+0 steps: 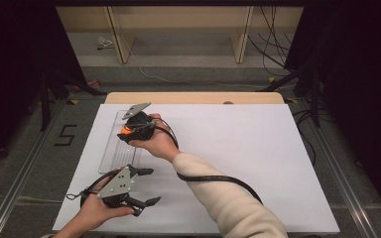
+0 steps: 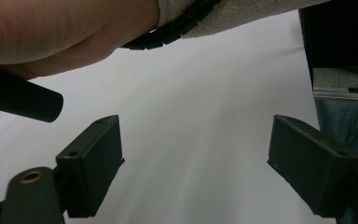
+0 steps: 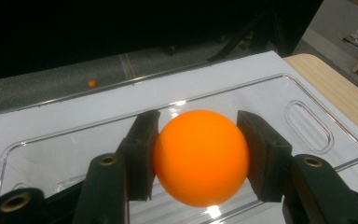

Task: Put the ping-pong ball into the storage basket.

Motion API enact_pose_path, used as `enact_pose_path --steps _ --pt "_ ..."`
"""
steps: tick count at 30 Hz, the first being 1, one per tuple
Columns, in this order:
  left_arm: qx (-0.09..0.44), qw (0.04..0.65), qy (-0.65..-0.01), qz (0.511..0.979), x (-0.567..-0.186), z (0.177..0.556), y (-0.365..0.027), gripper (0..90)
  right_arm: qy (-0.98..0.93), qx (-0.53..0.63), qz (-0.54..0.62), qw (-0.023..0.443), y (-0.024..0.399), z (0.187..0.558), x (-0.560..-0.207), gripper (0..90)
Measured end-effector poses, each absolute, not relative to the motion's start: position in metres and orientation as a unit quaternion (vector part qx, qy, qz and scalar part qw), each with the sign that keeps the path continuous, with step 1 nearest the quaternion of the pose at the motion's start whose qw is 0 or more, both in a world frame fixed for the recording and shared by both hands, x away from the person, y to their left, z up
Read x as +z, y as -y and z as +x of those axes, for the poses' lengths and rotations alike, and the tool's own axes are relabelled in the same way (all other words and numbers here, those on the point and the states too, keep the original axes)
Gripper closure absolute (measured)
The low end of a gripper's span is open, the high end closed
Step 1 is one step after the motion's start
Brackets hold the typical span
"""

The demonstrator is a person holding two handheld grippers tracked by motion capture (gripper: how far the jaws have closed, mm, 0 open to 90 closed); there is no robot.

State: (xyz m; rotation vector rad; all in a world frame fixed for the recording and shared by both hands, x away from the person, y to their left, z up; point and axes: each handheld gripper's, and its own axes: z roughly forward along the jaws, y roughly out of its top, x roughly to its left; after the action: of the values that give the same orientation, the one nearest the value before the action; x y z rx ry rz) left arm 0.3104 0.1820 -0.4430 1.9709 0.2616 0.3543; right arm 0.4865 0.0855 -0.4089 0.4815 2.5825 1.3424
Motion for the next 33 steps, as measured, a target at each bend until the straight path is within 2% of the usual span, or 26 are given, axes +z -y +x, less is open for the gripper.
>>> enact_pose_path --steps 33 --pt "0.149 0.527 -0.103 0.83 -0.443 0.309 -0.182 17.0 -0.884 0.433 0.157 0.075 -0.101 0.494 -0.426 51.2"
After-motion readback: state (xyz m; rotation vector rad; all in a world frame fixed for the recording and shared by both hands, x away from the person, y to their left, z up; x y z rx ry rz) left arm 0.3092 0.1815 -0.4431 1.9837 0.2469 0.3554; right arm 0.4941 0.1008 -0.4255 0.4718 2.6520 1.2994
